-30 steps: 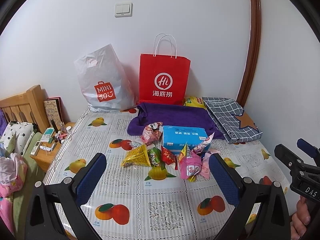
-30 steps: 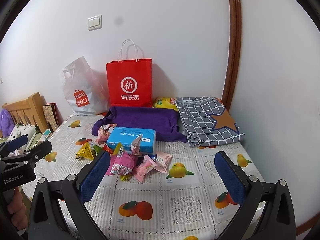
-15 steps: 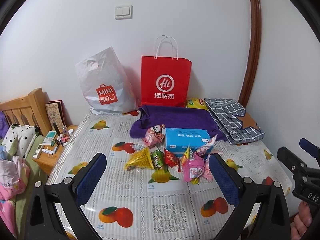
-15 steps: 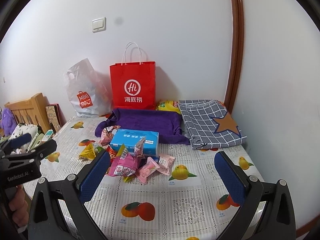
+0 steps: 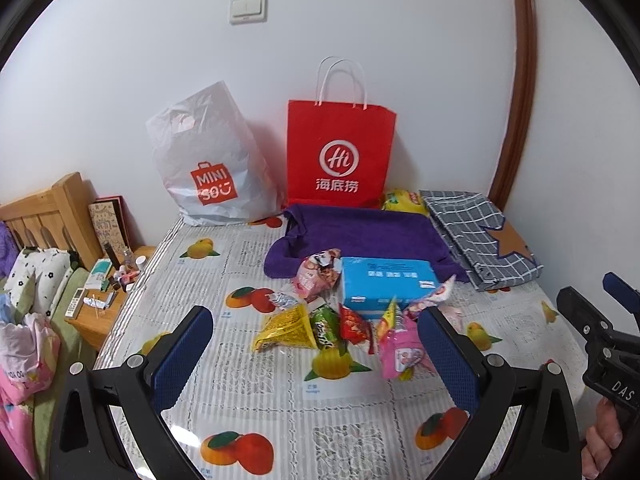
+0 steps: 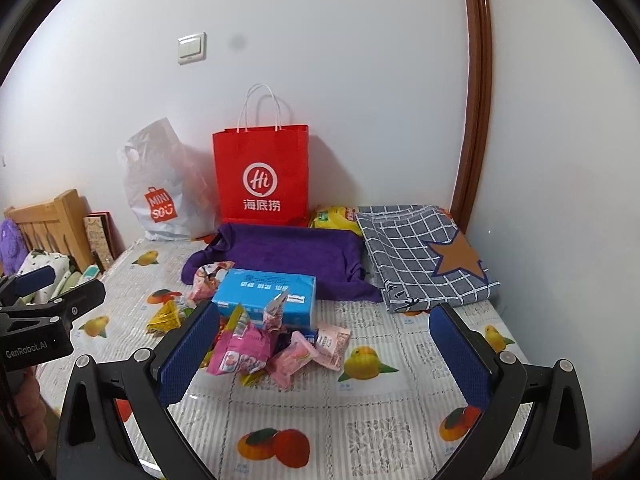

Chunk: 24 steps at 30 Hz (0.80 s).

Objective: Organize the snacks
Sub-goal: 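Grasp the yellow snack bag with the left tool while the right tool grasps a pink wrapped candy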

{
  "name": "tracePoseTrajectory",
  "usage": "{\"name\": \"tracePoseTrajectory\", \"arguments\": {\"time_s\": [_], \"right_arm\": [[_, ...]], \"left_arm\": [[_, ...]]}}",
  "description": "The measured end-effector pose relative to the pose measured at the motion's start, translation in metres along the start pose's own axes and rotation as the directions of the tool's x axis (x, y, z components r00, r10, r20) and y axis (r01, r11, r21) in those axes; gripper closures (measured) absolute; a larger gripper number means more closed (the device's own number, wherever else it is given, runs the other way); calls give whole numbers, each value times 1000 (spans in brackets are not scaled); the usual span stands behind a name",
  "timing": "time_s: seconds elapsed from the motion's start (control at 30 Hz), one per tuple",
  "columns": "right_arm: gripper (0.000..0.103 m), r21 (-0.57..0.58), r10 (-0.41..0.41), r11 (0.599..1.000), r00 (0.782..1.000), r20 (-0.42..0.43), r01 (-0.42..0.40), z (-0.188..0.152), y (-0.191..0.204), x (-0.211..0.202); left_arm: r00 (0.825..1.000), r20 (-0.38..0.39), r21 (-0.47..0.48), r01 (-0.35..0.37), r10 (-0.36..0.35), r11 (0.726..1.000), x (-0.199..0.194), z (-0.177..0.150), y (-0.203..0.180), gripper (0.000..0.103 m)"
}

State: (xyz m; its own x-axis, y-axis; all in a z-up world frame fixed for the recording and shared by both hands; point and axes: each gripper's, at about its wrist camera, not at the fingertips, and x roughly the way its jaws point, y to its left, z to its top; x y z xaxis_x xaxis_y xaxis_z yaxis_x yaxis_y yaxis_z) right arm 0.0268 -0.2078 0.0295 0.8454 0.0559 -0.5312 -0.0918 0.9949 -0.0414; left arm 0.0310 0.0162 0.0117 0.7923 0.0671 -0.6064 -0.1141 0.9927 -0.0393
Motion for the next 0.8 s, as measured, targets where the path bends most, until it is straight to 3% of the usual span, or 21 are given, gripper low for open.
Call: {"name": "tracePoseTrajectory", "arguments": {"time_s": [0.23,0.47,0.6,0.8], "right_arm": [[0,-39,-4,999,1000,-28,2,0,2,36],[0,23,17,1000,992,-125,-15,-10,-19,88],[1,118,106,989,978,-180,-86,-23,-40,120],[23,199,150,975,950,-275,-96,-41,-54,167]], "left_arm": [[996,-62,-30,-70,68,997,37,4,14,0],[990,-132,-144,35,-54,989,82,0,36,0],[985,-162,-187,36,-67,982,108,-6,44,0],[982,-185,-161,8,-38,987,134,-6,45,1]]}}
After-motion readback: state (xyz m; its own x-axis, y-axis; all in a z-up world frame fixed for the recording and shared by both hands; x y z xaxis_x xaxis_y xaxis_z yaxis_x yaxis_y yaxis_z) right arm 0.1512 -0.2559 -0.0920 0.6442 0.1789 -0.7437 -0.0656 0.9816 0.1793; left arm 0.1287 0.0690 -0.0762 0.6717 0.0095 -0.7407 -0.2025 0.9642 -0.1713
